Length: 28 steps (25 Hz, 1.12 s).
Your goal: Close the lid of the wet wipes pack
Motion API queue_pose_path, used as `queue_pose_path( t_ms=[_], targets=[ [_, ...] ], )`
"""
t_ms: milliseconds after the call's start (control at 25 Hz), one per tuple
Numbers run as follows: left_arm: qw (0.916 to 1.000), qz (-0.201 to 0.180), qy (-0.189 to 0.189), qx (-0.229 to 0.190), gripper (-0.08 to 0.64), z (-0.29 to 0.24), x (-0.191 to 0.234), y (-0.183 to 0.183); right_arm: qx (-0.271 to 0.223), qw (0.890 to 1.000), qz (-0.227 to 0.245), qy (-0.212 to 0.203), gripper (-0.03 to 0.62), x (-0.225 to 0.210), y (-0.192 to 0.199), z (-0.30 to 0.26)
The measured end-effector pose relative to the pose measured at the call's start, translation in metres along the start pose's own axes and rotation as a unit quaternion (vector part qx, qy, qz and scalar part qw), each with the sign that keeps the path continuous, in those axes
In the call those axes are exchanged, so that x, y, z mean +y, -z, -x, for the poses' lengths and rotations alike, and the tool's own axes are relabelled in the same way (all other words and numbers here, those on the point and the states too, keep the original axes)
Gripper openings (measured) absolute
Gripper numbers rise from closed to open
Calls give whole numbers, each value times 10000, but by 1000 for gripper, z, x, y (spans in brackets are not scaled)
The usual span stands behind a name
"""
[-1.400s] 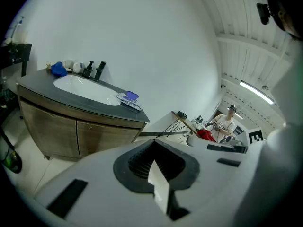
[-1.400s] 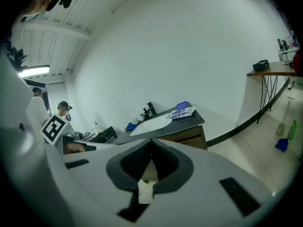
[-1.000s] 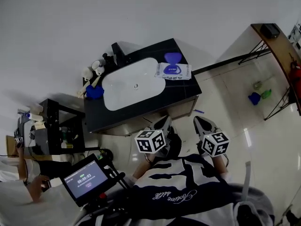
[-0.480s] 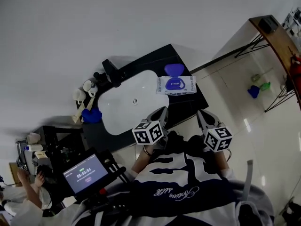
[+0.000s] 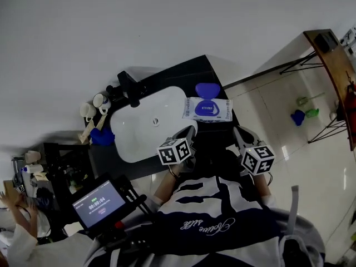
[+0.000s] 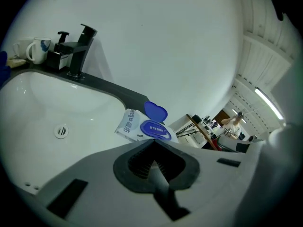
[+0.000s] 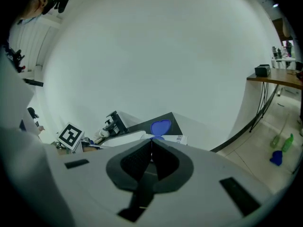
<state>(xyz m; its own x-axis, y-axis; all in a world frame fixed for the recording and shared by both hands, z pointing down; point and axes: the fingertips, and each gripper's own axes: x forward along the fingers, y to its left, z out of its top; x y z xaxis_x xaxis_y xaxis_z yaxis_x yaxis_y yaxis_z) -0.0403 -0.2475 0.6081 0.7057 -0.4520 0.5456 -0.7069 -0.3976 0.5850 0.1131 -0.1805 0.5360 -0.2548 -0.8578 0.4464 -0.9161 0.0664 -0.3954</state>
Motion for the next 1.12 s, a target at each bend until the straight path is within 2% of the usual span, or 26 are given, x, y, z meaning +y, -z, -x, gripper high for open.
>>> queue_pose_path(
  t_ms=[160,320,600,800,960,1120],
  targets=[
    [9994,270,-209,-79,-2,-27,12,-3,259,9987,289,-336,0,-19,-11,-36],
    [9984,221,-529,-37,-2,-57,26,0,578,9946,590,-634,0,-41,-11,-73],
    [9957,287,-809,344,-2,-79,27,8,1050,9858,992,-861,0,-66,-30,-126],
    [9947,488,-828,368,-2,-83,32,7,1375,9768,1357,-928,0,-87,-34,-178],
    [9940,510,-883,393,-2,-84,34,7,1709,9713,1318,-996,0,-99,-24,-214],
    [9937,477,-930,406,-2,-84,37,7,1713,9700,953,-1437,0,-82,-25,-220]
  ],
)
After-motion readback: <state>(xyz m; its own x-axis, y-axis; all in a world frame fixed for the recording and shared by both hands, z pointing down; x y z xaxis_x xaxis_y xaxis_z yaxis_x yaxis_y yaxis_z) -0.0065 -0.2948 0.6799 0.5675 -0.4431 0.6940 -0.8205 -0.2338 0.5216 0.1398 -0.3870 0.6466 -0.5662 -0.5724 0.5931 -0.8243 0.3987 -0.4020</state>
